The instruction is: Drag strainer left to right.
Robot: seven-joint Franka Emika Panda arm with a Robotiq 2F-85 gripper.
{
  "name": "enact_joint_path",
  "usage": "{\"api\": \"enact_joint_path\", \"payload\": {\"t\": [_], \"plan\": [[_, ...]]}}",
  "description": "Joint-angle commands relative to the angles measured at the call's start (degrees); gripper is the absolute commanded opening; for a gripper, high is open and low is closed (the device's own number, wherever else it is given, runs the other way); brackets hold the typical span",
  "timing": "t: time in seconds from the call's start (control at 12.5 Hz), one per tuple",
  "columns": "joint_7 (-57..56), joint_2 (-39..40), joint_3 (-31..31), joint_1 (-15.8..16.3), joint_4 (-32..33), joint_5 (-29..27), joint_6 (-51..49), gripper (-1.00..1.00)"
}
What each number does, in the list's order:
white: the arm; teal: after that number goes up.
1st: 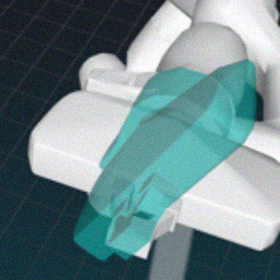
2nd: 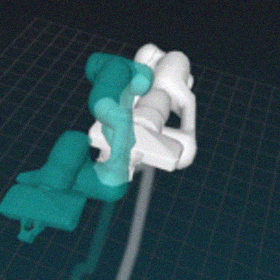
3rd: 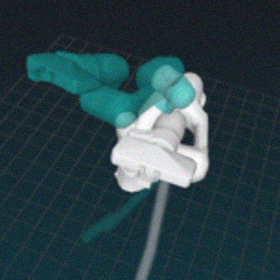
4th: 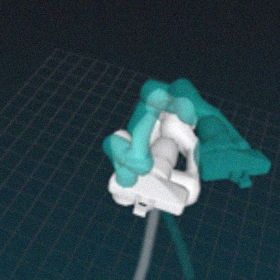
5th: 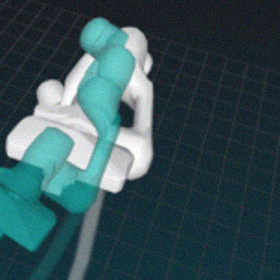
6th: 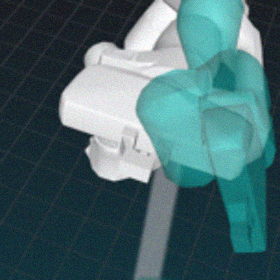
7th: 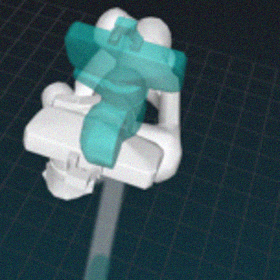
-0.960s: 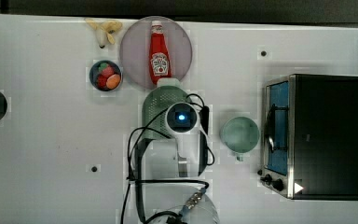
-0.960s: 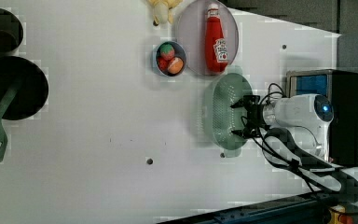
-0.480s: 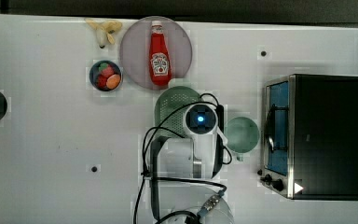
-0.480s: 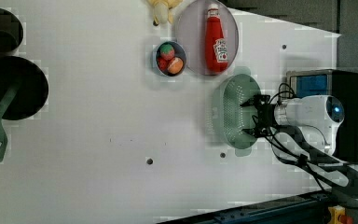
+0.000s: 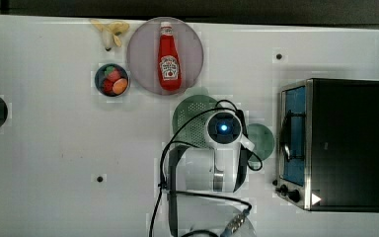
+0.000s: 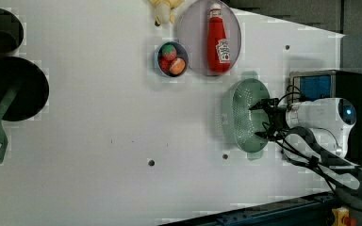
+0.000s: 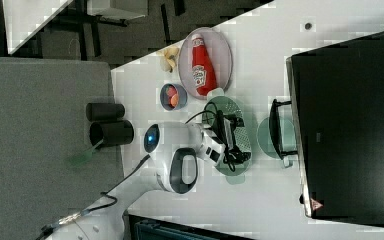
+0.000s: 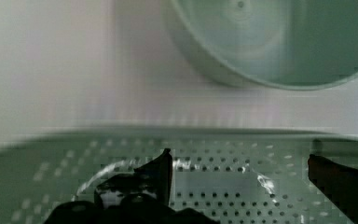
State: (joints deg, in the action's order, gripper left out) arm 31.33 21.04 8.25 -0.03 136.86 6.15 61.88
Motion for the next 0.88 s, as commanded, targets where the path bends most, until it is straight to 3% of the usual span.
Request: {"api": "enact_joint_path", "payload": {"t": [0.08,0.4,0.88], "plan": [[-20.5,-8.0,-1.9,0.9,-1.7,-1.2,-2.0,1.0],[-26.4,-19.6,-3.2,1.0,-6.2,-1.3,-18.4,1.0],[-26.9,-32.3,-4.7,1.1,-20.5,-3.1,-51.4,1.0]]}}
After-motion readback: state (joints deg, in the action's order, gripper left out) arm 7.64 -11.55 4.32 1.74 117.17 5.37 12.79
